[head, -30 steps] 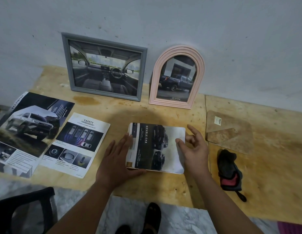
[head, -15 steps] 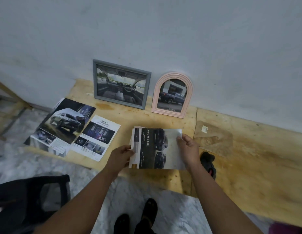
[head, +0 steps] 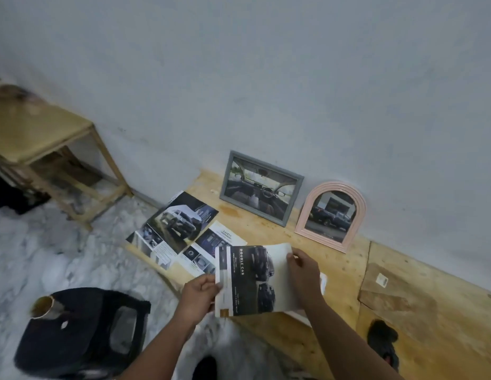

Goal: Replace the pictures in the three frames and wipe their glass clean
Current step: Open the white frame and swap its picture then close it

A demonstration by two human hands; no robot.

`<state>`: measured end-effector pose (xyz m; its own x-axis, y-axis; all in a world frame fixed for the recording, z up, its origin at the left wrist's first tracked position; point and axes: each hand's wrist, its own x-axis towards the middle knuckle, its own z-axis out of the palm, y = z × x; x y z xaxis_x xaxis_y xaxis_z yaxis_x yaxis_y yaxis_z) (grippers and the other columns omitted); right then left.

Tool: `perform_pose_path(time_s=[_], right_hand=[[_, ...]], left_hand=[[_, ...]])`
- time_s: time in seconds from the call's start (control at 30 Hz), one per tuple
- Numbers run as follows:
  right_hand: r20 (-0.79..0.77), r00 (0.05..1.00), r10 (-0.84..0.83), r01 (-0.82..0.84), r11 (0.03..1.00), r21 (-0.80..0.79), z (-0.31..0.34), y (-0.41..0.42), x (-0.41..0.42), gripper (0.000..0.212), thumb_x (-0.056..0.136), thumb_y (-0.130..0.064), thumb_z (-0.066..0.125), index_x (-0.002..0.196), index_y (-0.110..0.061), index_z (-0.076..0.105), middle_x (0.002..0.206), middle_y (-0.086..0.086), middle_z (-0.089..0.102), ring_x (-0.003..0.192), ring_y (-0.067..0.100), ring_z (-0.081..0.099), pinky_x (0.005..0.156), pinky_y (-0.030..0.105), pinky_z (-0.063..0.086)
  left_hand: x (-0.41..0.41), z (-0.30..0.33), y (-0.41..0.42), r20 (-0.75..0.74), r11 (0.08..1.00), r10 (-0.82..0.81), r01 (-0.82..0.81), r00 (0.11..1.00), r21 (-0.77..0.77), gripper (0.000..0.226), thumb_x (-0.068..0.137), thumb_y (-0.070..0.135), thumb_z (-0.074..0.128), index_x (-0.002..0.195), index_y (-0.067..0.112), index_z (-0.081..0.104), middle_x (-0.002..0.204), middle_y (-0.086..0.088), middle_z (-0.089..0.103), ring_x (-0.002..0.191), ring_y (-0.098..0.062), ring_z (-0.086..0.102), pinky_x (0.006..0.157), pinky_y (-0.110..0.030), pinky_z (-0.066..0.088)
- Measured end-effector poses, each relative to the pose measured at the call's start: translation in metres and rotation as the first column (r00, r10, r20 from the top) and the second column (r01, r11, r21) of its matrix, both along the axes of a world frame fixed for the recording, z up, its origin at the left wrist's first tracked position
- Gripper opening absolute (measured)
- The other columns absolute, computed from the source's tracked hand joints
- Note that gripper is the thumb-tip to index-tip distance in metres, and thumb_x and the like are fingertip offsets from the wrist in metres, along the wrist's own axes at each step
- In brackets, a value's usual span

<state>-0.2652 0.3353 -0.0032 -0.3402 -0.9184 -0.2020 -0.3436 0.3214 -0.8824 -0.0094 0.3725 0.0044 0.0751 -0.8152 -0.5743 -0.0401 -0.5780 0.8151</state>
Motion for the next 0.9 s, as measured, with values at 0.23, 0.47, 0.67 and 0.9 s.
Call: perform_pose_path(time_s=[0.23, 0.47, 0.67, 0.9], right_hand=[[0.273, 0.944, 0.186, -0.248, 0.944, 0.217, 0.003, -0.041, 0.047, 0.018, 0.100, -0.017, 0.060, 0.116, -0.019, 0.068, 0.104, 0.006, 0.073, 0.086, 0.027, 0.073, 0.069, 0.035, 0.062], [0.092, 0.950, 0.300, -0.312, 0.929, 0.199, -0.009, -0.106, 0.125, 0.022, 0.093, -0.009, 0.060, 0.109, -0.020, 0.070, 0.088, 0.004, 0.073, 0.064, 0.015, 0.070, 0.062, 0.033, 0.060], [0.001, 0.922, 0.387, -0.372, 0.887, 0.275, -0.039, -0.181, 0.208, 0.029, 0.092, -0.015, 0.060, 0.118, -0.021, 0.068, 0.104, 0.000, 0.072, 0.081, 0.018, 0.069, 0.075, 0.035, 0.059], [-0.077, 0.891, 0.448, -0.386, 0.835, 0.391, -0.084, -0.239, 0.277, 0.042, 0.095, -0.020, 0.056, 0.137, -0.023, 0.061, 0.135, 0.003, 0.064, 0.117, 0.024, 0.061, 0.095, 0.029, 0.046]], left_hand=[[0.062, -0.011, -0.030, -0.008, 0.967, 0.249, -0.248, 0.968, 0.052, 0.007, 0.097, 0.009, 0.068, 0.096, 0.002, 0.067, 0.080, -0.014, 0.073, 0.068, -0.015, 0.065, 0.061, -0.027, 0.054], [0.124, -0.040, -0.088, 0.153, 0.932, 0.353, -0.362, 0.923, 0.033, 0.025, 0.089, 0.010, 0.078, 0.104, 0.026, 0.065, 0.101, -0.014, 0.074, 0.092, -0.036, 0.072, 0.090, -0.056, 0.060], [0.189, -0.088, -0.145, 0.169, 0.896, 0.420, -0.437, 0.891, 0.077, 0.032, 0.090, -0.003, 0.073, 0.113, 0.016, 0.062, 0.099, -0.020, 0.072, 0.092, -0.037, 0.071, 0.091, -0.061, 0.058], [0.244, -0.163, -0.174, 0.199, 0.915, 0.362, -0.388, 0.911, 0.109, 0.046, 0.086, 0.031, 0.084, 0.122, 0.035, 0.055, 0.103, -0.010, 0.076, 0.093, -0.030, 0.075, 0.088, -0.062, 0.059]])
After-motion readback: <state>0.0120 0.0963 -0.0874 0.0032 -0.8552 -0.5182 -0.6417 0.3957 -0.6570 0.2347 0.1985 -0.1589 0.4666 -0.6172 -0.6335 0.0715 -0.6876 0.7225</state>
